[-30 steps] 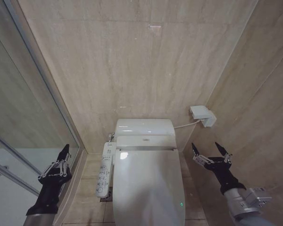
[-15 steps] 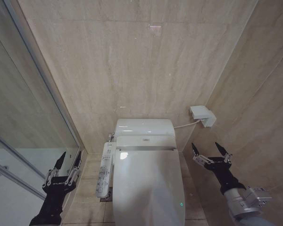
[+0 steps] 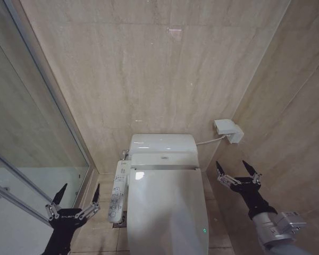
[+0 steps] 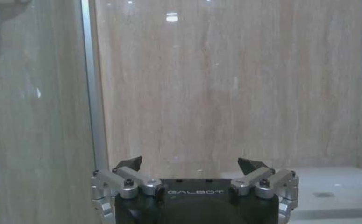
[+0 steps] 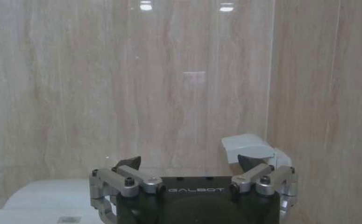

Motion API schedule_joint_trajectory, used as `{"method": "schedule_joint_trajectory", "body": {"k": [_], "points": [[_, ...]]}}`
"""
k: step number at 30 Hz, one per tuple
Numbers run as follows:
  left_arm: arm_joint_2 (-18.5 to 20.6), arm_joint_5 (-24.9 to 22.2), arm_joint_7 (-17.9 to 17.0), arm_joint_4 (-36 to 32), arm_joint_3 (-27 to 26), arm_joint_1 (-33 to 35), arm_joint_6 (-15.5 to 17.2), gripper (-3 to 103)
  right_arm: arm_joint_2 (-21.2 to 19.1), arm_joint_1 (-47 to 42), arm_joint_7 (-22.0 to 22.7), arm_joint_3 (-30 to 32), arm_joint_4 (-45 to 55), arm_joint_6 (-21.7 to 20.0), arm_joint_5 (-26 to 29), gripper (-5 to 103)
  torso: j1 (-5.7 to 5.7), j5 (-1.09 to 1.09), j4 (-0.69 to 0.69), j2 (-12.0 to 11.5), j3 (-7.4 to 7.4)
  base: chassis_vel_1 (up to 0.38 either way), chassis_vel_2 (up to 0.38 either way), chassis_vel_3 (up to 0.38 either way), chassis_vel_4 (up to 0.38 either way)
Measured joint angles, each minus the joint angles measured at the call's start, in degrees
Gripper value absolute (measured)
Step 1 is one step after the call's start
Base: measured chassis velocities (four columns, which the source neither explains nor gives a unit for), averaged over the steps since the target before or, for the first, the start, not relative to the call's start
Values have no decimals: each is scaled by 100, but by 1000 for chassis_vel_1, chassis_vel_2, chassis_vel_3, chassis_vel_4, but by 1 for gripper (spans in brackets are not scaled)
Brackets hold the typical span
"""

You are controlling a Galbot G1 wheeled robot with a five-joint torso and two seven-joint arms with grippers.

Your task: Open the toilet lid, clean the toilet bowl with a toilet brush, close the toilet lid, and flush.

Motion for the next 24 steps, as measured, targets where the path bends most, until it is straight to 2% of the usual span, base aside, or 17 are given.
{"method": "schedule_joint_trajectory", "body": {"k": [11,19,24], "points": [[-26,22,81,5,-82,7,-16,100,0,0,0,0,0,0,0,100,0,0,0,0,0,0,0,0,0],[-7,34,257,7,-116,-47,-89,100,0,0,0,0,0,0,0,100,0,0,0,0,0,0,0,0,0],[15,43,488,9,-252,-154,-260,100,0,0,0,0,0,0,0,100,0,0,0,0,0,0,0,0,0]]}}
